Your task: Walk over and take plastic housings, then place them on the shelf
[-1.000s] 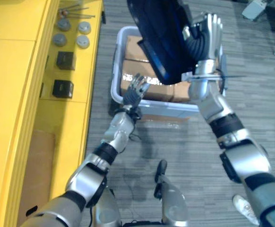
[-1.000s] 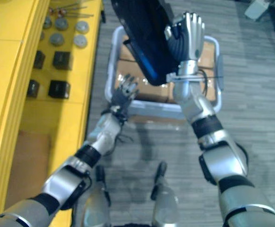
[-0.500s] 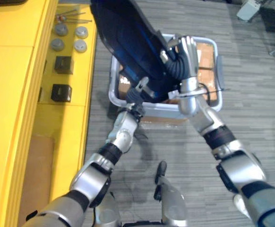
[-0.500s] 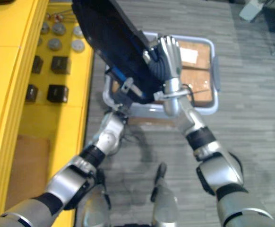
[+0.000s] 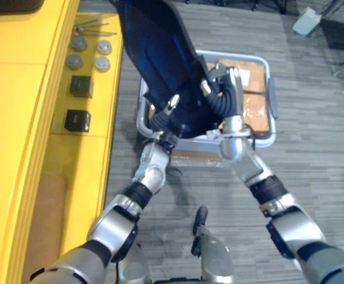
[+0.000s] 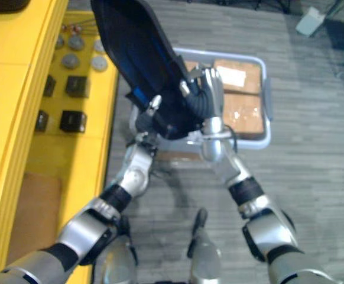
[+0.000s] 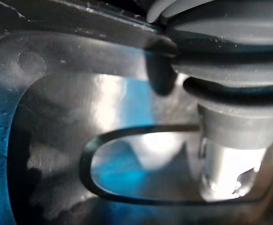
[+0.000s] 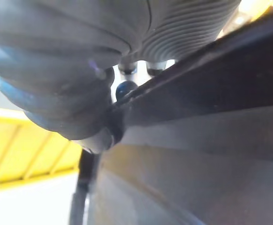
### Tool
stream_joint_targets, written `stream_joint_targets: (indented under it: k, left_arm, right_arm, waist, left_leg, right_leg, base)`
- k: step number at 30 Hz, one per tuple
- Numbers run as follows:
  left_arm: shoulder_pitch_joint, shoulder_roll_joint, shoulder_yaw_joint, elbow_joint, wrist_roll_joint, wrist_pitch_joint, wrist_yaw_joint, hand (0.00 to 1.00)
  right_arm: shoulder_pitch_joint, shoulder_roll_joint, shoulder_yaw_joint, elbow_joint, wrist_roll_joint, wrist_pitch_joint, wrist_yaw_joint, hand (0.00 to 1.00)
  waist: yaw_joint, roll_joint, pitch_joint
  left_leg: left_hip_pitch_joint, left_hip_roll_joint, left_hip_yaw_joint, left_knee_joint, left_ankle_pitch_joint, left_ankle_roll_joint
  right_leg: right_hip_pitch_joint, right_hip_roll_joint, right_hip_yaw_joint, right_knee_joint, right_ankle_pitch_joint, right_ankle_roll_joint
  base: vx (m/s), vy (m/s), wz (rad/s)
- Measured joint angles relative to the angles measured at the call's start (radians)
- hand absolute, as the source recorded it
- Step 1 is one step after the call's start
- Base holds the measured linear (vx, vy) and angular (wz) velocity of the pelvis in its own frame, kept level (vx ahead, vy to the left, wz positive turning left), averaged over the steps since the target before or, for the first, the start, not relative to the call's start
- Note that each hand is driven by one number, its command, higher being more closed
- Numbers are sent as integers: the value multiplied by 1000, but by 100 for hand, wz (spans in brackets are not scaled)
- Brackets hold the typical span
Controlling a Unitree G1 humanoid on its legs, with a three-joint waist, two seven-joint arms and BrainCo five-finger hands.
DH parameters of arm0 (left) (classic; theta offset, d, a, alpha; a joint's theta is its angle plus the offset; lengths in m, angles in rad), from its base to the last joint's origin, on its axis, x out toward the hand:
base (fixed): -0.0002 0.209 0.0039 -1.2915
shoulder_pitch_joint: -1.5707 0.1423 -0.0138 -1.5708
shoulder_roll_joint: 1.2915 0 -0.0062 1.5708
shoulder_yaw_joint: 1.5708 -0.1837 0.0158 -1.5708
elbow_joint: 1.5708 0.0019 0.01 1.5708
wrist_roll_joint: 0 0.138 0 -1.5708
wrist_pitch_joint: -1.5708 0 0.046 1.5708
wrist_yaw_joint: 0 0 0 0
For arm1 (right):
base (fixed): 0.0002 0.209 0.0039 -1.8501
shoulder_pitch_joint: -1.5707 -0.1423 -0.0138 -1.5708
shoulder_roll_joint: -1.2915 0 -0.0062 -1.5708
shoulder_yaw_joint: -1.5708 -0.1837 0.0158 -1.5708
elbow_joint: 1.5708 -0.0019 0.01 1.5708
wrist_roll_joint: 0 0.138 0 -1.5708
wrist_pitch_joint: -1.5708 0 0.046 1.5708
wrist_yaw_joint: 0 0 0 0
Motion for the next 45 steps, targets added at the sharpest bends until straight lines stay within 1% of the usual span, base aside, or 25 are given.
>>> stream_joint_targets:
  k: [1,2,6,9,10,13,15,16,18,20,21,22,24,27,30,33,36,37,38,39,40,42,43,44,45]
  left_arm:
    - [23,0,-10,0,-10,-5,-5,100]
    - [29,0,-13,0,-11,-5,-10,100]
    - [71,0,-19,-1,-9,-18,-48,100]
    - [125,-7,-24,-14,11,-17,-55,100]
    - [138,-8,-24,-22,14,-17,-55,100]
    - [228,-10,-21,-104,55,-10,-31,100]
    - [305,-10,-8,-165,99,19,4,100]
    - [327,-10,-4,-183,123,28,18,100]
    - [398,-8,27,-259,248,54,89,100]
    - [427,4,42,-312,336,78,143,100]
    - [454,19,56,-353,421,91,179,100]
    - [467,26,66,-376,467,97,195,100]
    - [498,45,88,-471,623,116,251,100]
    - [573,57,116,-616,809,151,297,100]
    - [624,57,117,-678,915,158,314,100]
    - [674,38,112,-709,1063,190,340,100]
    - [716,38,115,-710,1197,224,373,100]
    - [725,37,115,-710,1219,224,373,100]
    - [737,37,113,-712,1247,228,374,100]
    - [751,37,128,-721,1277,235,400,100]
    - [764,38,152,-728,1292,236,413,100]
    - [823,55,272,-746,1341,240,497,100]
    - [837,61,299,-747,1349,241,518,100]
    - [862,68,340,-755,1352,248,556,100]
    - [883,81,365,-764,1366,264,594,100]
  right_arm:
    - [26,8,0,-2,7,1,0,100]
    - [34,13,1,-4,11,1,-1,100]
    - [96,33,1,-36,18,1,-16,100]
    - [149,40,9,-48,18,0,-16,100]
    - [161,40,11,-55,18,-1,-16,0]
    - [230,41,28,-96,20,-23,-17,0]
    - [292,42,42,-112,33,-29,-12,0]
    - [306,42,49,-111,42,-27,-9,0]
    - [357,42,69,-109,81,-24,4,0]
    - [395,47,73,-106,102,-6,9,0]
    - [414,54,81,-107,109,12,8,0]
    - [420,55,87,-107,123,22,8,0]
    - [437,77,92,-113,179,53,4,0]
    - [493,100,88,-180,239,75,10,0]
    - [551,99,76,-245,258,93,13,0]
    - [622,98,27,-332,299,124,15,0]
    - [698,89,-24,-417,356,129,57,0]
    - [712,88,-26,-428,371,129,63,0]
    - [743,93,-40,-451,408,129,83,0]
    - [773,104,-80,-463,476,127,92,0]
    - [785,114,-125,-462,509,127,93,0]
    - [835,120,-334,-442,601,126,103,0]
    - [848,115,-371,-435,611,125,104,0]
    - [876,105,-410,-415,633,111,122,0]
    - [915,95,-414,-408,659,84,153,0]
  waist:
    - [2,-9,-17]
    - [4,-10,-17]
    - [5,-5,-59]
    - [7,6,-89]
    - [7,9,-92]
    - [9,34,-130]
    - [10,58,-161]
    - [13,64,-175]
    - [29,79,-204]
    - [32,80,-207]
    - [36,75,-222]
    - [38,73,-228]
    - [50,72,-234]
    - [58,78,-255]
    - [58,86,-273]
    - [44,100,-300]
    - [33,107,-305]
    - [30,107,-306]
    - [21,108,-307]
    - [14,108,-307]
    - [9,108,-307]
    - [4,111,-314]
    - [4,112,-316]
    - [4,113,-316]
    - [2,115,-321]
  left_leg:
    - [7,-1,1,-4,0,0]
    - [14,-1,1,-4,0,0]
    - [19,-3,0,-5,-1,2]
    - [32,-5,0,-6,-3,4]
    - [37,-5,0,-6,-4,5]
    - [41,-10,-1,-6,-10,10]
    - [54,-19,-8,-6,-17,15]
    - [53,-22,-9,-6,-19,17]
    - [56,-29,-14,-6,-21,20]
    - [70,-32,-37,-6,-21,20]
    - [70,-33,-42,-6,-23,21]
    - [70,-33,-43,-6,-25,23]
    - [71,-35,-52,-6,-26,23]
    - [72,-35,-52,-6,-23,18]
    - [83,-35,-49,-6,-24,17]
    - [88,-35,-48,-6,-25,15]
    - [104,-33,-31,-6,-31,13]
    - [106,-33,-29,-6,-34,12]
    - [106,-33,-29,-6,-38,11]
    - [106,-33,-27,-6,-39,12]
    - [106,-33,-27,-6,-40,12]
    - [105,-32,-16,-6,-43,9]
    - [106,-31,-11,-6,-43,9]
    - [115,-29,2,-6,-44,8]
    - [119,-29,5,-6,-45,7]
  right_leg:
    - [6,0,0,-3,1,1]
    - [15,0,0,-6,1,1]
    - [39,-1,-20,-26,3,4]
    - [60,-3,-26,-32,2,5]
    - [67,-3,-27,-35,2,5]
    - [80,-7,-35,-47,3,10]
    - [108,-16,-53,-61,3,17]
    - [108,-18,-53,-61,2,18]
    - [116,-25,-58,-61,3,21]
    - [147,-29,-82,-61,-3,28]
    - [152,-30,-88,-61,-6,29]
    - [153,-30,-89,-61,-6,29]
    - [159,-31,-98,-62,-6,29]
    - [159,-31,-100,-62,-8,28]
    - [167,-31,-99,-62,-10,30]
    - [170,-31,-97,-62,-19,33]
    - [170,-30,-79,-62,-27,33]
    - [171,-30,-78,-62,-27,33]
    - [170,-30,-78,-62,-27,33]
    - [168,-30,-77,-62,-27,33]
    - [167,-30,-76,-62,-27,34]
    - [157,-30,-69,-62,-27,33]
    - [157,-29,-66,-62,-27,33]
    - [155,-27,-52,-62,-27,33]
    - [157,-27,-50,-62,-28,32]
  base:
    - [0,0,0]
    - [29,-1,5]
    - [14,-2,8]
    - [19,0,5]
    - [4,3,6]
    - [7,6,5]
    - [13,13,14]
    - [21,20,9]
    - [33,21,8]
    - [9,9,27]
    - [-3,9,26]
    - [-1,11,13]
    - [-4,8,8]
    - [-3,2,1]
    - [27,2,-3]
    - [0,0,-1]
    - [-7,3,-14]
    - [-3,5,-15]
    - [0,7,-6]
    - [0,0,0]
    - [2,10,-6]
    - [19,11,-10]
    - [53,14,-22]
    - [62,10,-21]
    - [61,8,-18]
